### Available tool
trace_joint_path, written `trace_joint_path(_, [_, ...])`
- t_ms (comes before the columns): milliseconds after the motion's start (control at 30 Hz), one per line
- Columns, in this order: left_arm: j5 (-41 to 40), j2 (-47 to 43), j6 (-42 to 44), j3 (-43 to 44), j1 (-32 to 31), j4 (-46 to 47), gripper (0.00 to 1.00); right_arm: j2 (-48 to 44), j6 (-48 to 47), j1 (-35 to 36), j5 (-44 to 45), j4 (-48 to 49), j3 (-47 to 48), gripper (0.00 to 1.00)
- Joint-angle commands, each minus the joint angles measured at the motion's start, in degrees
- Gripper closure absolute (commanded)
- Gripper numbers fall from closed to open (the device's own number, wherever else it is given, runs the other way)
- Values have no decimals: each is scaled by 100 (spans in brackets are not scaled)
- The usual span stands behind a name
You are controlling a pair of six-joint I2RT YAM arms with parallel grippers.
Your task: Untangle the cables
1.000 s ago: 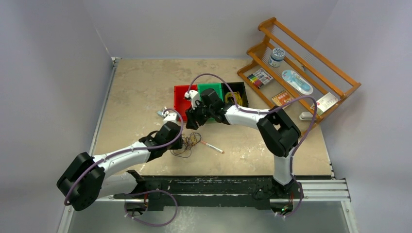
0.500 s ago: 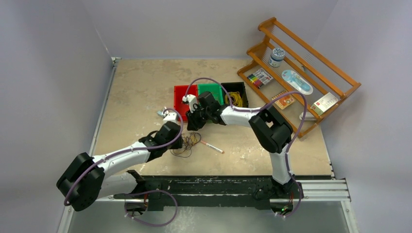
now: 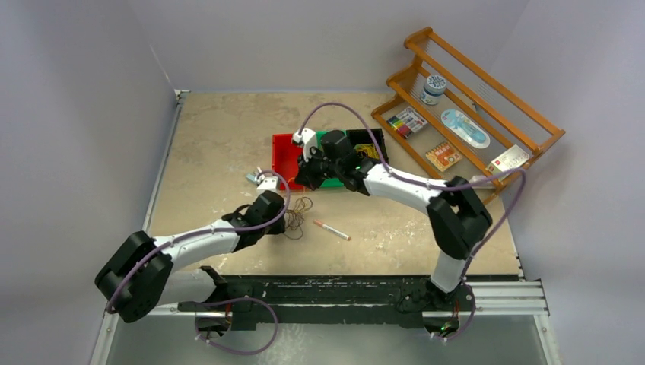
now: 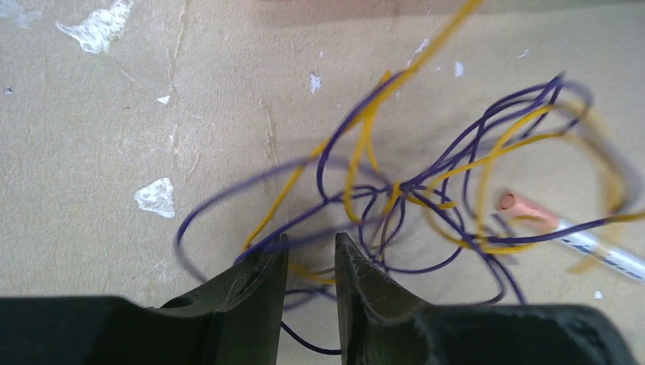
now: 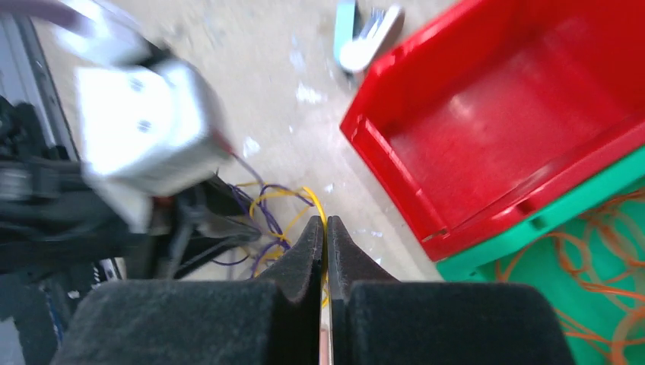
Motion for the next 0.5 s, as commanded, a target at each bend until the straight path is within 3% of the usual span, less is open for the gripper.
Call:
trace_joint_path(0, [-209, 406, -94, 173, 10, 211, 72, -753, 160, 14, 318, 229, 102, 100])
trace_joint_path(267, [-479, 828, -276, 284, 16, 295, 76, -1429, 273, -38, 491, -37, 309, 100])
trace_joint_path(467, [-498, 1015, -534, 72, 9, 681, 77, -2031, 403, -154, 1158, -142, 263, 100])
